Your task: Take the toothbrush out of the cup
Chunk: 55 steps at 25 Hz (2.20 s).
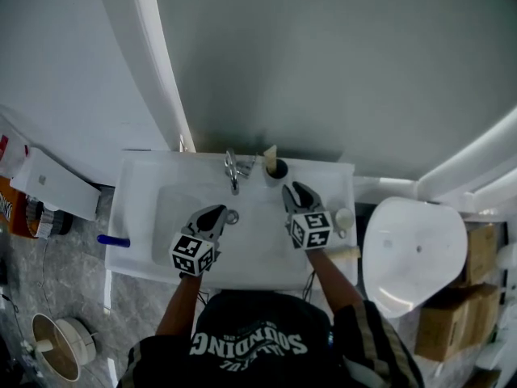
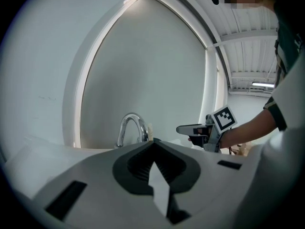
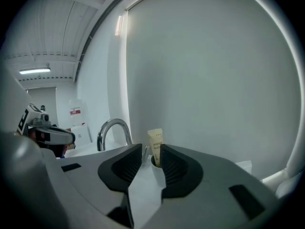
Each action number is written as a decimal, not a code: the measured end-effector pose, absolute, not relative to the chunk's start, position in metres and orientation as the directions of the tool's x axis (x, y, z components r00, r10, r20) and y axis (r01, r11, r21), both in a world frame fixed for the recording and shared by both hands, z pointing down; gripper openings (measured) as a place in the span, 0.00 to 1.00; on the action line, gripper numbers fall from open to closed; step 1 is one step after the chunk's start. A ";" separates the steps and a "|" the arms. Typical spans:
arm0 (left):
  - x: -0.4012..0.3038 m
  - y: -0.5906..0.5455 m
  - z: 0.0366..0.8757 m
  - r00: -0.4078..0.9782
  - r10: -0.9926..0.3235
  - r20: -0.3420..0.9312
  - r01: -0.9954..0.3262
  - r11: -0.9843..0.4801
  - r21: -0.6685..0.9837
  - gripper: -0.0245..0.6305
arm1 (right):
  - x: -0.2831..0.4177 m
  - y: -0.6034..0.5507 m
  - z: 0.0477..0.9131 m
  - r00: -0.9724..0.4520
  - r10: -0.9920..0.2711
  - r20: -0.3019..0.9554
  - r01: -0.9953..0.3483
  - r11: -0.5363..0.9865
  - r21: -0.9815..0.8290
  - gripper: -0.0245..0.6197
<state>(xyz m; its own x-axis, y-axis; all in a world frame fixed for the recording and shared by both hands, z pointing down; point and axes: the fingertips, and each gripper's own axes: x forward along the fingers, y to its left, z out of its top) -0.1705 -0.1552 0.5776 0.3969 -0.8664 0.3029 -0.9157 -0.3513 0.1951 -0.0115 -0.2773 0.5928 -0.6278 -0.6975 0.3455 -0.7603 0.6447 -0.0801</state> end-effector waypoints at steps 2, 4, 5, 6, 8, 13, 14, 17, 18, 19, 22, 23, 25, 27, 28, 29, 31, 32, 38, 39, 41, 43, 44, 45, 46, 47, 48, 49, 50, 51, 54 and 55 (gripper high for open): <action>-0.178 -0.156 0.578 0.382 -0.873 0.304 -0.922 -0.336 0.195 0.04 | -0.023 -0.288 0.595 -0.628 -0.692 0.356 -0.756 0.651 -0.068 0.23; -0.184 -0.156 0.578 0.368 -0.879 0.305 -0.927 -0.320 0.197 0.04 | -0.034 -0.299 0.599 -0.630 -0.679 0.378 -0.746 0.664 -0.050 0.27; -0.188 -0.156 0.578 0.360 -0.881 0.306 -0.930 -0.312 0.197 0.04 | -0.038 -0.303 0.601 -0.628 -0.673 0.390 -0.741 0.670 -0.038 0.28; -0.190 -0.155 0.578 0.354 -0.884 0.307 -0.932 -0.304 0.197 0.04 | -0.043 -0.309 0.604 -0.626 -0.669 0.401 -0.737 0.675 -0.024 0.29; -0.196 -0.154 0.578 0.339 -0.888 0.311 -0.937 -0.289 0.196 0.04 | -0.049 -0.321 0.611 -0.615 -0.664 0.426 -0.736 0.677 -0.007 0.30; -0.214 -0.147 0.582 0.293 -0.899 0.325 -0.951 -0.239 0.198 0.04 | -0.059 -0.353 0.636 -0.578 -0.646 0.499 -0.757 0.653 -0.032 0.31; -0.218 -0.146 0.583 0.284 -0.901 0.328 -0.953 -0.228 0.199 0.04 | -0.062 -0.357 0.641 -0.574 -0.639 0.512 -0.753 0.658 -0.023 0.32; -0.229 -0.141 0.584 0.256 -0.906 0.336 -0.960 -0.197 0.201 0.04 | -0.071 -0.367 0.649 -0.569 -0.626 0.533 -0.733 0.680 0.015 0.34; -0.232 -0.139 0.585 0.248 -0.907 0.340 -0.961 -0.187 0.202 0.04 | -0.073 -0.369 0.651 -0.567 -0.624 0.537 -0.727 0.686 0.029 0.34; -0.235 -0.137 0.585 0.241 -0.908 0.343 -0.963 -0.179 0.203 0.04 | -0.076 -0.370 0.654 -0.566 -0.621 0.542 -0.719 0.694 0.044 0.34; -0.240 -0.133 0.589 0.224 -0.909 0.350 -0.966 -0.159 0.205 0.04 | -0.082 -0.375 0.664 -0.560 -0.606 0.565 -0.709 0.703 0.052 0.35; -0.241 -0.132 0.590 0.221 -0.910 0.352 -0.966 -0.155 0.206 0.04 | -0.083 -0.376 0.667 -0.557 -0.602 0.572 -0.711 0.702 0.046 0.35; -0.241 -0.130 0.591 0.216 -0.910 0.354 -0.967 -0.149 0.205 0.04 | -0.085 -0.375 0.666 -0.551 -0.600 0.580 -0.715 0.698 0.043 0.35; -0.242 -0.128 0.591 0.211 -0.912 0.352 -0.969 -0.147 0.199 0.04 | -0.086 -0.373 0.664 -0.543 -0.600 0.588 -0.719 0.694 0.044 0.35; -0.243 -0.128 0.591 0.209 -0.913 0.351 -0.969 -0.146 0.197 0.04 | -0.085 -0.373 0.664 -0.541 -0.600 0.590 -0.721 0.692 0.043 0.35; -0.243 -0.127 0.591 0.209 -0.912 0.352 -0.969 -0.146 0.197 0.04 | -0.084 -0.374 0.664 -0.540 -0.599 0.591 -0.722 0.691 0.042 0.35; -0.243 -0.128 0.591 0.212 -0.913 0.350 -0.969 -0.150 0.196 0.04 | -0.082 -0.375 0.661 -0.538 -0.602 0.590 -0.722 0.690 0.046 0.30; -0.241 -0.128 0.590 0.214 -0.913 0.346 -0.969 -0.152 0.195 0.04 | -0.081 -0.374 0.659 -0.542 -0.605 0.583 -0.721 0.691 0.046 0.29; -0.231 -0.128 0.586 0.240 -0.908 0.343 -0.963 -0.178 0.202 0.04 | -0.071 -0.376 0.636 -0.569 -0.655 0.497 -0.733 0.678 0.053 0.22; -0.230 -0.128 0.586 0.246 -0.907 0.341 -0.962 -0.185 0.201 0.04 | -0.070 -0.376 0.629 -0.574 -0.662 0.481 -0.735 0.676 0.054 0.22; -0.227 -0.129 0.584 0.257 -0.906 0.335 -0.960 -0.198 0.199 0.04 | -0.068 -0.373 0.614 -0.579 -0.673 0.460 -0.738 0.672 0.056 0.22; -0.223 -0.130 0.580 0.269 -0.906 0.326 -0.957 -0.213 0.199 0.04 | -0.064 -0.370 0.598 -0.582 -0.683 0.442 -0.742 0.668 0.056 0.22; -0.221 -0.131 0.578 0.276 -0.906 0.321 -0.955 -0.221 0.197 0.04 | -0.062 -0.368 0.590 -0.582 -0.689 0.433 -0.744 0.666 0.058 0.22; -0.219 -0.132 0.576 0.283 -0.905 0.316 -0.953 -0.230 0.195 0.04 | -0.058 -0.366 0.582 -0.582 -0.694 0.424 -0.747 0.662 0.059 0.22; -0.217 -0.132 0.574 0.291 -0.905 0.311 -0.952 -0.240 0.193 0.04 | -0.055 -0.363 0.573 -0.585 -0.699 0.412 -0.750 0.659 0.054 0.22; -0.215 -0.133 0.572 0.299 -0.904 0.306 -0.949 -0.250 0.191 0.04 | -0.053 -0.361 0.563 -0.591 -0.702 0.397 -0.751 0.658 0.046 0.22; -0.212 -0.135 0.569 0.308 -0.902 0.303 -0.947 -0.261 0.188 0.04 | -0.050 -0.358 0.553 -0.598 -0.706 0.380 -0.752 0.658 0.038 0.22; -0.210 -0.136 0.568 0.317 -0.900 0.299 -0.944 -0.271 0.185 0.04 | -0.047 -0.356 0.544 -0.603 -0.710 0.364 -0.753 0.657 0.034 0.21; -0.208 -0.138 0.566 0.326 -0.898 0.296 -0.942 -0.282 0.183 0.04 | -0.045 -0.353 0.535 -0.607 -0.714 0.348 -0.754 0.656 0.031 0.21; -0.206 -0.139 0.564 0.335 -0.896 0.291 -0.939 -0.292 0.181 0.04 | -0.042 -0.349 0.527 -0.610 -0.719 0.333 -0.756 0.654 0.027 0.20; -0.197 -0.141 0.559 0.364 -0.888 0.280 -0.929 -0.325 0.175 0.04 | -0.030 -0.337 0.503 -0.606 -0.741 0.289 -0.767 0.641 0.034 0.20; -0.193 -0.142 0.557 0.376 -0.884 0.277 -0.925 -0.339 0.173 0.04 | -0.025 -0.332 0.496 -0.601 -0.750 0.278 -0.772 0.634 0.041 0.19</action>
<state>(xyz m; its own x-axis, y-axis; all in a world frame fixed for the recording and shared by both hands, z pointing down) -0.1925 -0.1421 0.5573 0.3763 -0.8842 0.2767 -0.9246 -0.3393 0.1731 -0.0252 -0.3323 0.4963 -0.6007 -0.7496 0.2780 -0.7721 0.6341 0.0413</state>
